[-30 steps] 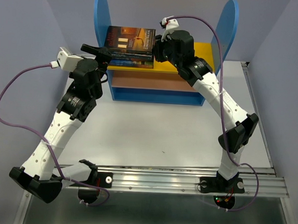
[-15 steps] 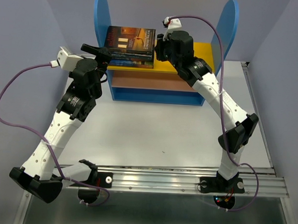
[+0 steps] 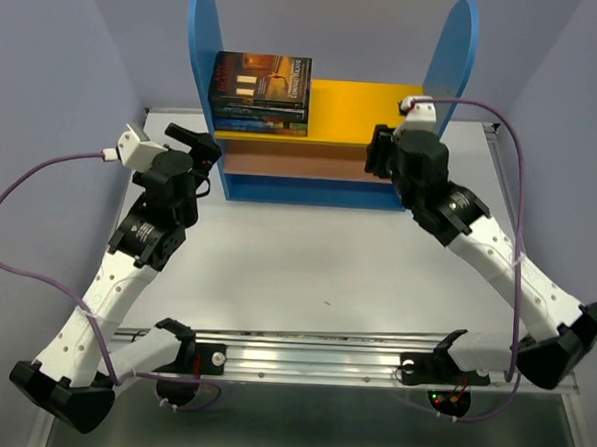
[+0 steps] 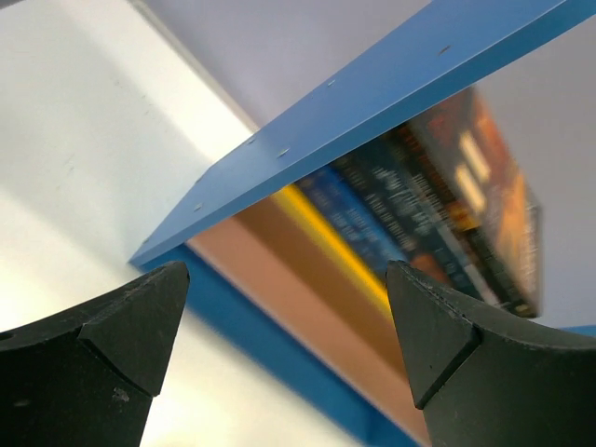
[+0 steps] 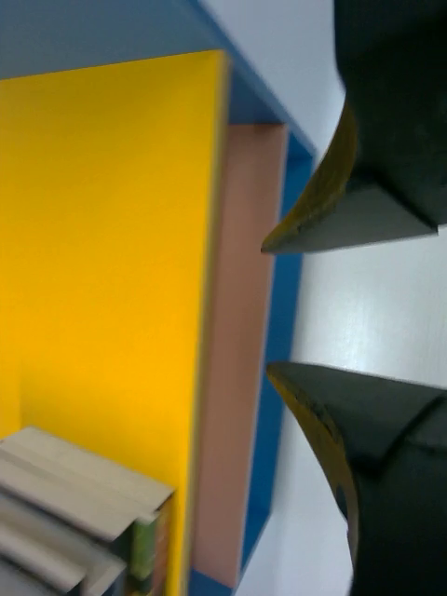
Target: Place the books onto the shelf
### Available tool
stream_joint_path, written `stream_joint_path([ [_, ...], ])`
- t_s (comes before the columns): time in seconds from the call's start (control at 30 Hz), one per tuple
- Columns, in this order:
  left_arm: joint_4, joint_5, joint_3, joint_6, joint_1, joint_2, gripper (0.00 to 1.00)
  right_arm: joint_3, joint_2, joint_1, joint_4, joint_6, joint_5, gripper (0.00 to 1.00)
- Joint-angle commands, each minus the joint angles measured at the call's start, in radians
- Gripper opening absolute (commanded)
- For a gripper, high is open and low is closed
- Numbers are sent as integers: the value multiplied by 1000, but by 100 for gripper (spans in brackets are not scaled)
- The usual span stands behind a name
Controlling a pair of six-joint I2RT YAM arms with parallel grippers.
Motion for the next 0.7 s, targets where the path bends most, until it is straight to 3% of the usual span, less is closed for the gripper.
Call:
stream_joint_path([
  [0.0,-33,-6,-142,-4,5,-77,99,-307,-193,7,80,87,19,62],
  [0.03,-41,-7,-202,-8,7,-110,99,-362,-227,7,78,93,2,73],
  [0.07,-61,-6,-234,-16,8,-130,99,-463,-291,7,78,95,-8,96],
  [0.1,-68,-9,-260,-24,8,-150,99,-509,-320,7,78,105,-13,100],
  [0.23,-120,-20,-383,-77,8,-262,99,-693,-454,7,80,229,43,100],
  [0.4,-136,-38,-415,-108,8,-311,99,-873,-553,7,115,418,131,100],
  [0.67,-148,-29,-363,-77,8,-241,99,-878,-555,7,126,417,148,100],
])
